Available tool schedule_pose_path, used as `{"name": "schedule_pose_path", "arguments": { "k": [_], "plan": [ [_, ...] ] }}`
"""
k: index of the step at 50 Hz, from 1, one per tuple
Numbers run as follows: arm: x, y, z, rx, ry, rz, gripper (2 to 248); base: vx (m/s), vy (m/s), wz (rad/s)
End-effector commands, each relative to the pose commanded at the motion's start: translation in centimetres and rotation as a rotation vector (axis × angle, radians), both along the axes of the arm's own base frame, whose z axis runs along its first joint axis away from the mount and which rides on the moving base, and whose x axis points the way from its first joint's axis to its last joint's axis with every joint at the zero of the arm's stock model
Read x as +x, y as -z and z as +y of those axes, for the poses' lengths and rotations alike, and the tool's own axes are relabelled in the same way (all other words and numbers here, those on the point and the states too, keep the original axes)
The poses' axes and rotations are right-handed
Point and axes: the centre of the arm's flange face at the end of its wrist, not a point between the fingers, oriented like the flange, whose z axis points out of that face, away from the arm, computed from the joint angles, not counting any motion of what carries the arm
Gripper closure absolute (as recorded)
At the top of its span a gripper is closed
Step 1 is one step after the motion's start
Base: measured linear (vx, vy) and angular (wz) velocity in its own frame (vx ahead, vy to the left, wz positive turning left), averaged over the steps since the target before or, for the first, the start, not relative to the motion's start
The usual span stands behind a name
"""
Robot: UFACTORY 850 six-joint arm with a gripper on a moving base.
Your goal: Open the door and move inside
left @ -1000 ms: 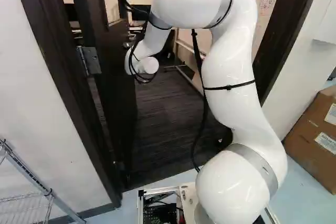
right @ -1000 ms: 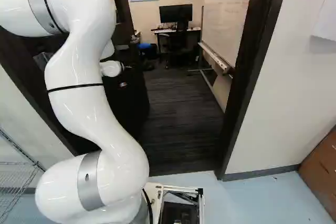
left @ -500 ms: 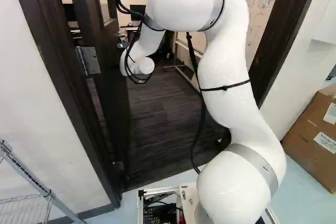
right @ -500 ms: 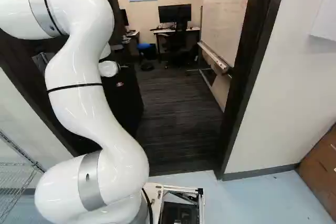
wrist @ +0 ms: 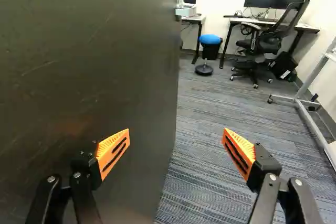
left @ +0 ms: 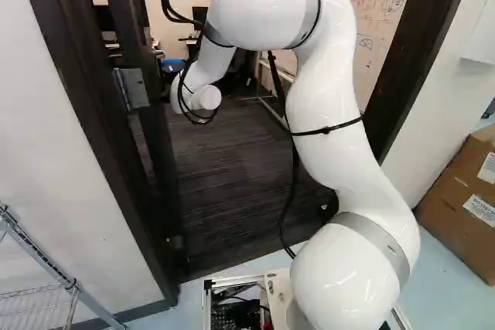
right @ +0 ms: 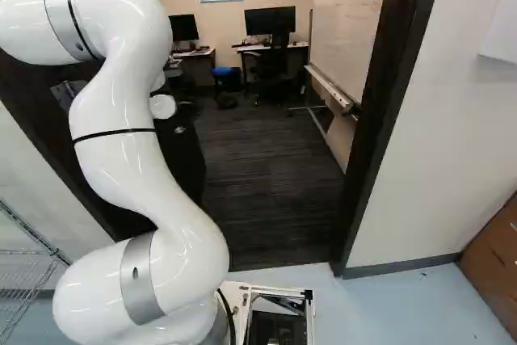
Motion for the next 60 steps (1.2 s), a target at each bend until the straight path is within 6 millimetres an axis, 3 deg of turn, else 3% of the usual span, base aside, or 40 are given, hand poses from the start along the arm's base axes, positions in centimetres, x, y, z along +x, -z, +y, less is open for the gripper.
{"name": "schedule_pose_path", "arguments": {
  "k": [33, 60],
  "plan": [
    [0.0, 0.0, -0.2, 0.0, 0.002, 0.001, 3, 0.0, 0.0, 0.0],
    [-0.4, -0.3, -4.2, -0.006, 0.057, 0.015, 3, 0.0, 0.0, 0.0]
  ]
}}
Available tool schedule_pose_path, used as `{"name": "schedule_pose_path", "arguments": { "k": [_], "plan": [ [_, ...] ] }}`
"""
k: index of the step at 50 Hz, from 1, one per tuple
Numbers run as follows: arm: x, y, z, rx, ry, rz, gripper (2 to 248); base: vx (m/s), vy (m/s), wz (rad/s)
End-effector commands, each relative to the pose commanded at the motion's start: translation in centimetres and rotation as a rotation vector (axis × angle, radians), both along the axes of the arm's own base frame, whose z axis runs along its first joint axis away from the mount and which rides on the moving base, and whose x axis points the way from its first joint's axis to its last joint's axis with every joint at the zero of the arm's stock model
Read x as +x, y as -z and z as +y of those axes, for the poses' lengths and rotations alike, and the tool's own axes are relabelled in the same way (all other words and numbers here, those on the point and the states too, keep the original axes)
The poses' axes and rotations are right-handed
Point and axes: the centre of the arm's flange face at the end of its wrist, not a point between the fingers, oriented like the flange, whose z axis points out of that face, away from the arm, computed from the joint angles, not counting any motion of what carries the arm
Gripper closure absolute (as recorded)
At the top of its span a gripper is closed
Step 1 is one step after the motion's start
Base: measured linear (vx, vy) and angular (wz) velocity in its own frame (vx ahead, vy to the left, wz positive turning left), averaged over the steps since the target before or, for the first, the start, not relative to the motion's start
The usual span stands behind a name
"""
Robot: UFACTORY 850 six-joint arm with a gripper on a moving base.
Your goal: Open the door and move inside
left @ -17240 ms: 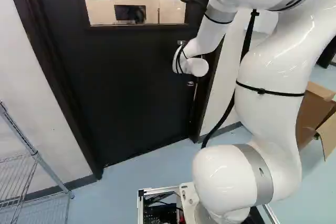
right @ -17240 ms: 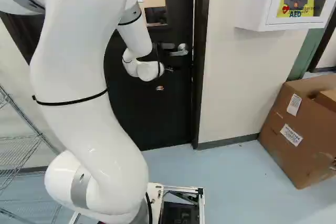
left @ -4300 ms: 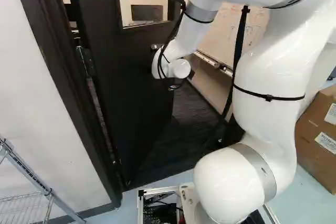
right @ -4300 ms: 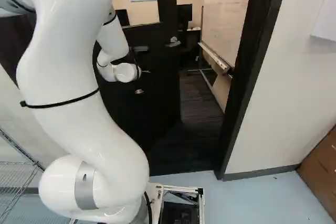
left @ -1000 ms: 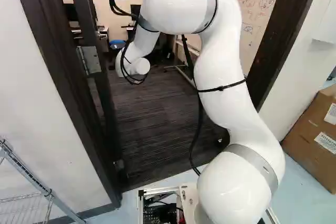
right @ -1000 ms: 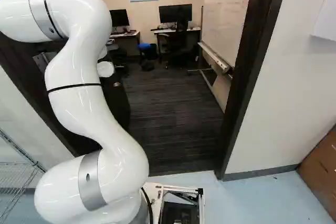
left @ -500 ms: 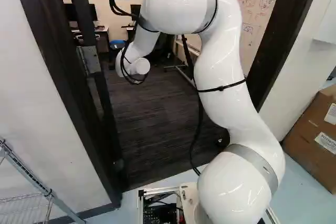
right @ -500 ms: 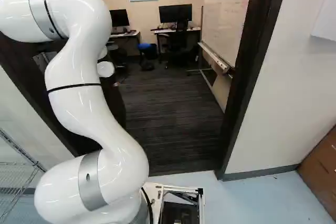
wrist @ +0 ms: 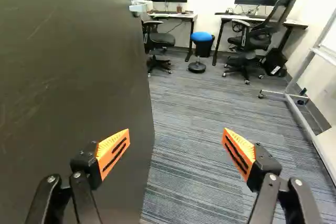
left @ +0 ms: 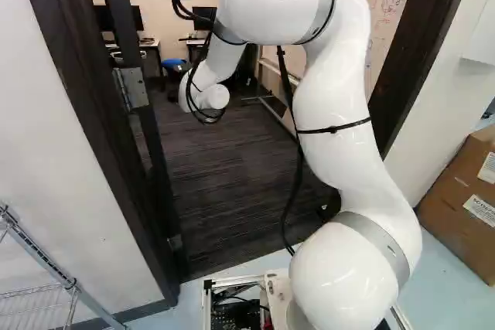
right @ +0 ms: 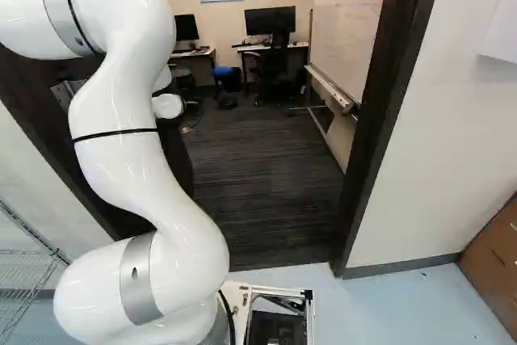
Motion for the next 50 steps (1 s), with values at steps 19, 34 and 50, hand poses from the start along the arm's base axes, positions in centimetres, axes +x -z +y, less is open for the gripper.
{"name": "schedule_pose_path", "arguments": {
  "k": [19, 34, 50],
  "plan": [
    [-0.2, -0.2, -3.3, 0.008, 0.066, 0.015, 3, 0.0, 0.0, 0.0],
    [-0.3, -0.3, -5.9, 0.022, 0.13, 0.028, 3, 0.0, 0.0, 0.0],
    [-0.9, -0.5, -8.8, 0.038, 0.199, 0.043, 3, 0.0, 0.0, 0.0]
  ]
}}
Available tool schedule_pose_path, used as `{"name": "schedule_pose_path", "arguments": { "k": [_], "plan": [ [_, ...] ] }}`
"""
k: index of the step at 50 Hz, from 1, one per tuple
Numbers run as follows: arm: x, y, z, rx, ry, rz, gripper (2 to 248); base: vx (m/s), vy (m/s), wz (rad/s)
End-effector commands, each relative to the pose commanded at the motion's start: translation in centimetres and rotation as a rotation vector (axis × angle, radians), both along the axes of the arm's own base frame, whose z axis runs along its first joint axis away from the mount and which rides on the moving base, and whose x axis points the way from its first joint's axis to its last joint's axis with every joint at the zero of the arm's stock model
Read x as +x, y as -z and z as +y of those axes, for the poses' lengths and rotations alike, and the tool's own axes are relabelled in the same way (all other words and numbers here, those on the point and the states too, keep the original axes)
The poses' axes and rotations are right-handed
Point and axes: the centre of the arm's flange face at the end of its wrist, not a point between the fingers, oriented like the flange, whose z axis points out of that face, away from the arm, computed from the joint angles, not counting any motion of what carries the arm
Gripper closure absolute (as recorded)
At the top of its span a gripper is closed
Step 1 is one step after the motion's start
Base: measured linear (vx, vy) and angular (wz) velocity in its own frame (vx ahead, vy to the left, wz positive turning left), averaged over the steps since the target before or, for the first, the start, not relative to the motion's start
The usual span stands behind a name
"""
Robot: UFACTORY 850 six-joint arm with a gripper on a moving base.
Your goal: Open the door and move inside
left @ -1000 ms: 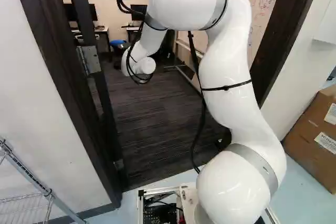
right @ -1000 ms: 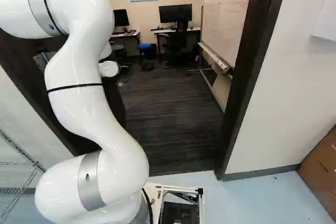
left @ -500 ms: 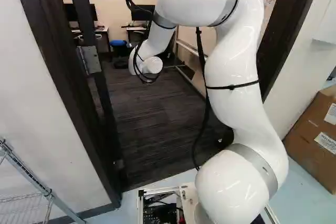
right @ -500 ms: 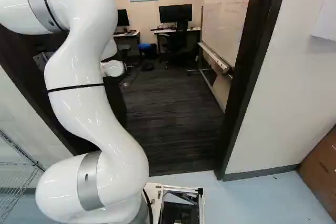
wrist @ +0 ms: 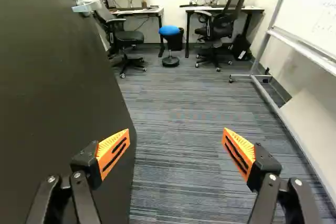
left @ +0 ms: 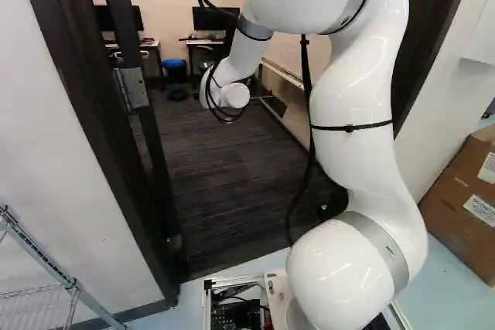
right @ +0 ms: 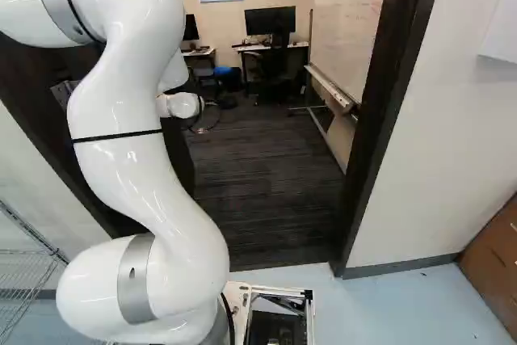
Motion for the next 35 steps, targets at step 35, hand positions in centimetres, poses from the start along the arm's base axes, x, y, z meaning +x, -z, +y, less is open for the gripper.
{"name": "schedule_pose_path", "arguments": {
  "k": [35],
  "plan": [
    [-1.6, -0.3, -5.9, 0.021, 0.129, 0.023, 3, 0.0, 0.0, 0.0]
  ]
}}
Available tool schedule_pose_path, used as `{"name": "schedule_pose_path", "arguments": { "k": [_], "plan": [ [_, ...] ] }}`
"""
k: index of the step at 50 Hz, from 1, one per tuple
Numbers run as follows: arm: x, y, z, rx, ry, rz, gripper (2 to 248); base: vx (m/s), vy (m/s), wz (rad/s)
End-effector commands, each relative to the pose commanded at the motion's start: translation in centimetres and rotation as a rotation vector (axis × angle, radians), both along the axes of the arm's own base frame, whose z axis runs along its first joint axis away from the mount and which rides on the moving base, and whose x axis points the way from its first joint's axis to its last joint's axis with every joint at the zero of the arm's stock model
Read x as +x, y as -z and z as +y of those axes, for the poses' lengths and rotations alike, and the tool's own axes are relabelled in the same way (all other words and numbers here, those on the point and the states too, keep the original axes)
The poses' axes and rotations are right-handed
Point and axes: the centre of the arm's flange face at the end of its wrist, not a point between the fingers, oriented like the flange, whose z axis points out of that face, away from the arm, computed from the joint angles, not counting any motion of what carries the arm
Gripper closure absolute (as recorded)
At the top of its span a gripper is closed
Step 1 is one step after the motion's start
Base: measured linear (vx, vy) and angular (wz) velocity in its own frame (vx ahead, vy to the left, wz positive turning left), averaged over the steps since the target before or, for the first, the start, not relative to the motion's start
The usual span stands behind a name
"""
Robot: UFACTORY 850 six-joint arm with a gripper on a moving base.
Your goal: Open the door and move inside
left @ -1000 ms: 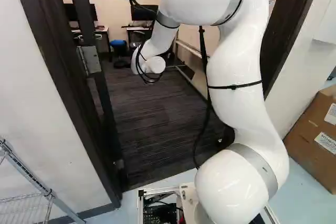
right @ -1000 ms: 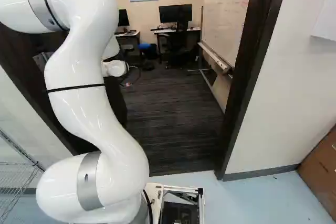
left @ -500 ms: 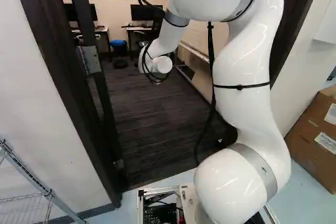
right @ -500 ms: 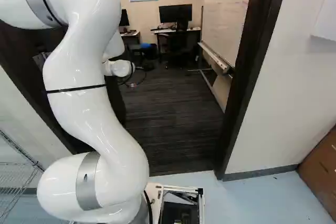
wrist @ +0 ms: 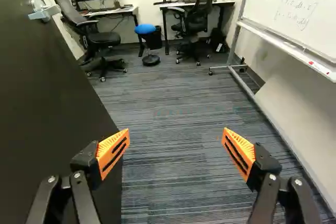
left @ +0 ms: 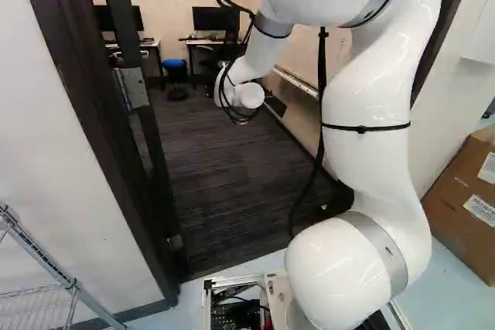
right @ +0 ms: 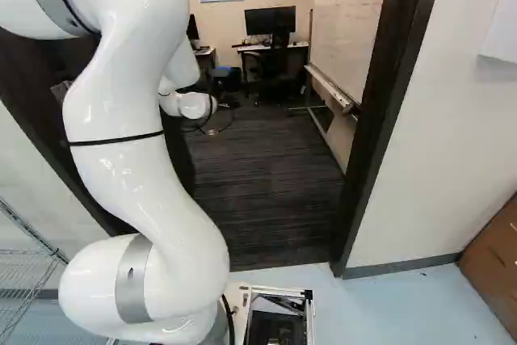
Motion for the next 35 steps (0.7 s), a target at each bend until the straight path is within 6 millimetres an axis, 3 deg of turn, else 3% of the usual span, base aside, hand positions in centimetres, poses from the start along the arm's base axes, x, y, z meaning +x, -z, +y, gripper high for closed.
{"name": "schedule_pose_path", "arguments": {
  "k": [35],
  "plan": [
    [-1.9, -0.3, -1.4, -0.006, 0.011, -0.004, 3, 0.0, 0.0, 0.0]
  ]
}}
